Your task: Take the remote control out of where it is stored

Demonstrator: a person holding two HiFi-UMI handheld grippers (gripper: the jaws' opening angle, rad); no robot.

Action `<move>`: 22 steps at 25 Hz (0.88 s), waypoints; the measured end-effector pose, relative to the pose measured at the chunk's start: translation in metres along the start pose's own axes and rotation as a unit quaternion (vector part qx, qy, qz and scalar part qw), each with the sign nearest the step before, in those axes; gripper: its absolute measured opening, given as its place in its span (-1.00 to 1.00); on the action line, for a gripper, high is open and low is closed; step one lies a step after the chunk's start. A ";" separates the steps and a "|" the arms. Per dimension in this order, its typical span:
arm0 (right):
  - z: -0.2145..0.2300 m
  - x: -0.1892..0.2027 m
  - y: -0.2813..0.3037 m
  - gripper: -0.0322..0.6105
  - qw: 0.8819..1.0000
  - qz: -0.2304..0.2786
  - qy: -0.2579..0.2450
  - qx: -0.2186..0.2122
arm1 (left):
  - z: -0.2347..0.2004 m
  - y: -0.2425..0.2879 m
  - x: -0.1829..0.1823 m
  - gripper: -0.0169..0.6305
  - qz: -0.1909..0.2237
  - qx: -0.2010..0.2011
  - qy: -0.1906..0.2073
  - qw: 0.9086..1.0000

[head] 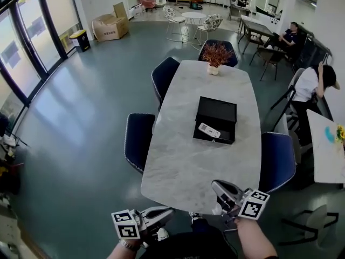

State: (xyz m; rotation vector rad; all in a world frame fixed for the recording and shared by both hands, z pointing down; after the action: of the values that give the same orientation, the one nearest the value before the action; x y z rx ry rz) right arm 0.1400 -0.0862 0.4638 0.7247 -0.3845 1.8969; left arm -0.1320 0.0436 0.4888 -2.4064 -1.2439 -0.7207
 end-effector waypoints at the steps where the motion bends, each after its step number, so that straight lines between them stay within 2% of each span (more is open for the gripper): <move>1: 0.006 -0.008 0.002 -0.87 1.000 -0.002 -0.005 0.001 | -0.001 0.003 -0.003 -0.94 0.003 -0.003 0.000 1.000; 7: 0.042 -0.055 0.010 -0.87 0.999 -0.021 -0.033 0.004 | -0.005 0.019 -0.012 -0.94 0.018 -0.026 -0.004 0.999; 15: 0.102 -0.106 0.029 -0.87 0.995 -0.058 -0.074 0.029 | -0.011 0.034 -0.020 -0.94 0.031 -0.054 -0.007 0.998; 19: 0.132 -0.131 0.044 -0.87 0.990 -0.086 -0.098 0.051 | -0.012 0.041 -0.022 -0.94 0.038 -0.065 -0.010 0.997; 22: 0.151 -0.149 0.057 -0.87 0.982 -0.125 -0.121 0.072 | -0.013 0.046 -0.023 -0.94 0.045 -0.072 -0.011 0.996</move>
State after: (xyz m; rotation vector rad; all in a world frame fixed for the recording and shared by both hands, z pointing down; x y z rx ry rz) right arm 0.1797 -0.3007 0.4877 1.0565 -0.2931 1.6153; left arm -0.1088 -0.0045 0.4833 -2.5743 -1.1186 -0.7829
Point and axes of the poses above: the fingertips, and each gripper's own axes: y forward along the fingers, z to its right, x out of its underside, the point moved 9 cm from there along -y, backward along the fingers, and after that the axes turned 1 degree about x, right-handed, at the moved point
